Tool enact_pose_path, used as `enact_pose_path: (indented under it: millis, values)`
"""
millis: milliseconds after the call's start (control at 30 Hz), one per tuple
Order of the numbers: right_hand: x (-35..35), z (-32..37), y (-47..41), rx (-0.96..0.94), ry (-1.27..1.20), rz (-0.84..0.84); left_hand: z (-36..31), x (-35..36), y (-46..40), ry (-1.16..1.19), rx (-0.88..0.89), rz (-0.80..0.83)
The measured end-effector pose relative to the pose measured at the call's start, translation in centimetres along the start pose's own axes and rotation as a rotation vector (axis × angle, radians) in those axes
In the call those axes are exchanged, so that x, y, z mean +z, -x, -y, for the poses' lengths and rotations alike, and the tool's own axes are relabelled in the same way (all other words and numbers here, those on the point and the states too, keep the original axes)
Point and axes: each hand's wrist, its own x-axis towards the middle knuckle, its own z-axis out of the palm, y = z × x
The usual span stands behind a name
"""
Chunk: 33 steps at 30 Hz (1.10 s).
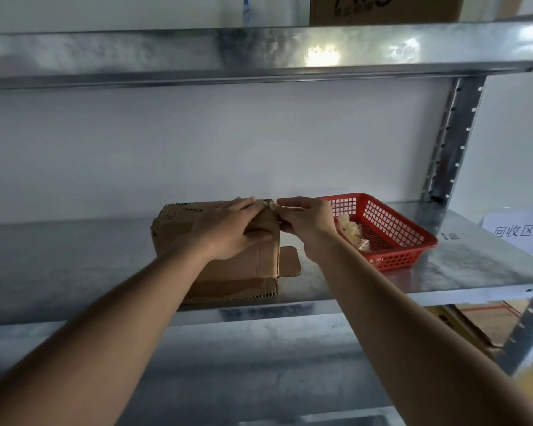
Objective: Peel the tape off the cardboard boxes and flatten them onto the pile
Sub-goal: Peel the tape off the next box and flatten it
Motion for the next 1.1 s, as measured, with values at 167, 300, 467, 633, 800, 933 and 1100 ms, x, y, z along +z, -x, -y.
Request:
enact_pose_path:
  millis: [167,300,467,633,800,933,1100]
  values:
    - [-0.2,-0.8,0.9,0.028,-0.122,-0.082,-0.2,-0.2,0.5,-0.006,-0.029,0.038]
    - [-0.8,-0.7,1.7,0.142,-0.279,-0.119,-0.3,-0.8,1.0,0.108,-0.013,0.104]
    - [-1.7,-0.3,2.0,0.283,-0.383,-0.094,-0.2,-1.2,1.4,0.141,0.015,0.141]
    - [-2.6,-0.6,1.6,0.214,-0.051,-0.147,-0.2,-1.2,1.7,0.129,0.009,0.155]
    - [-2.3,-1.7,1.8,-0.219,0.656,-0.166,-0.3,-1.3,1.0,0.154,-0.017,0.186]
    - [-1.9,-1.8,2.1,-0.369,0.840,-0.024,-0.5,-1.4,0.9,0.178,-0.027,0.182]
    - [-2.8,-1.3,1.6,-0.022,0.195,0.055,-0.8,-1.3,0.9,0.147,-0.047,0.188]
